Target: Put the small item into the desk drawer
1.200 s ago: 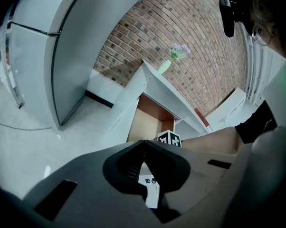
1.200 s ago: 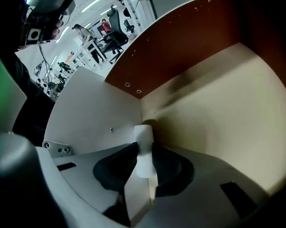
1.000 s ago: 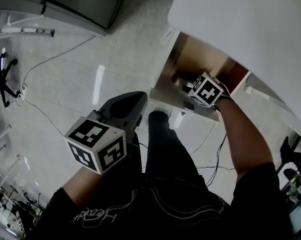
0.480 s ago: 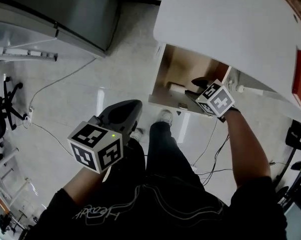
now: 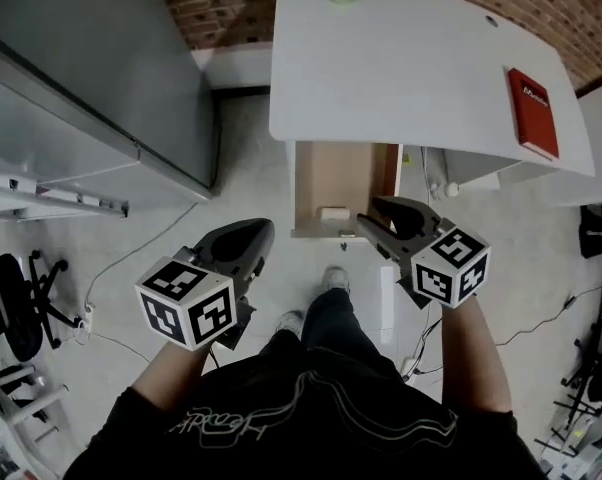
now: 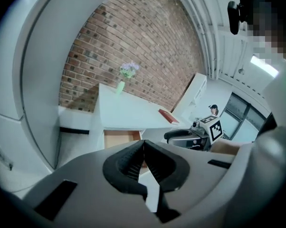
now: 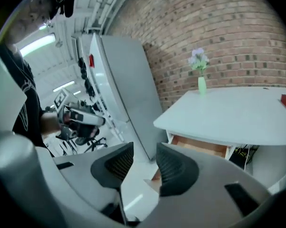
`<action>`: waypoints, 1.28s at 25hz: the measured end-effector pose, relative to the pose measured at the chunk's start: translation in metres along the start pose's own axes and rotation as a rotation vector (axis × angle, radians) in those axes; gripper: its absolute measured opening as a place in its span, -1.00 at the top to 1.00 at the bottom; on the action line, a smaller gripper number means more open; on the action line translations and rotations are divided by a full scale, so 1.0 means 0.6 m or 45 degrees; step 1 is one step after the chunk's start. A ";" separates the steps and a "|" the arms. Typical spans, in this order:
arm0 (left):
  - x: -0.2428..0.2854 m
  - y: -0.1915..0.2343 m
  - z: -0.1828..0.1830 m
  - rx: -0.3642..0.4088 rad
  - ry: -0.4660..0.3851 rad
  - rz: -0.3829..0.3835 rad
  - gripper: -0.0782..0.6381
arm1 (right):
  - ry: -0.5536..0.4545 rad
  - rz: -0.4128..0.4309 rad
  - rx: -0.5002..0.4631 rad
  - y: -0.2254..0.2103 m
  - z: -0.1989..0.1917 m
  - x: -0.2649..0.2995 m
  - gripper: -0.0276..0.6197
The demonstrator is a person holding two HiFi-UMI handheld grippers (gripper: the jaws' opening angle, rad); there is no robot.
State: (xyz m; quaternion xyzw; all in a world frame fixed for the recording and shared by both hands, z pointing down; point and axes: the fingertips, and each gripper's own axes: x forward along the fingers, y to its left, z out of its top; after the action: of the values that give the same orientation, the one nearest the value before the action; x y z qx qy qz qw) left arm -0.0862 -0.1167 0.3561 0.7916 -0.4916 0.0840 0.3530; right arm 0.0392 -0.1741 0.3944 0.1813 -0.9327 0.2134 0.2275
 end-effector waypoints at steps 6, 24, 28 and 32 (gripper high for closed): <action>-0.074 -0.135 0.042 0.107 -0.060 -0.180 0.72 | -0.260 -0.023 -0.005 0.142 0.074 -0.148 0.52; -0.223 -0.408 0.081 0.404 -0.190 -0.547 0.72 | -0.752 -0.013 0.083 0.340 0.147 -0.373 0.75; -0.235 -0.425 0.074 0.419 -0.211 -0.571 0.72 | -0.730 -0.028 0.040 0.357 0.135 -0.376 0.76; -0.247 -0.430 0.073 0.423 -0.219 -0.591 0.72 | -0.696 -0.032 0.033 0.373 0.132 -0.370 0.76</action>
State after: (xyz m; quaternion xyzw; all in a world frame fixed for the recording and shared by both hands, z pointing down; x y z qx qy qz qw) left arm 0.0462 0.0310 0.1297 0.9340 -0.3051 0.0130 0.1854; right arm 0.0987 0.0302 0.1484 0.2466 -0.9543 0.1656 -0.0325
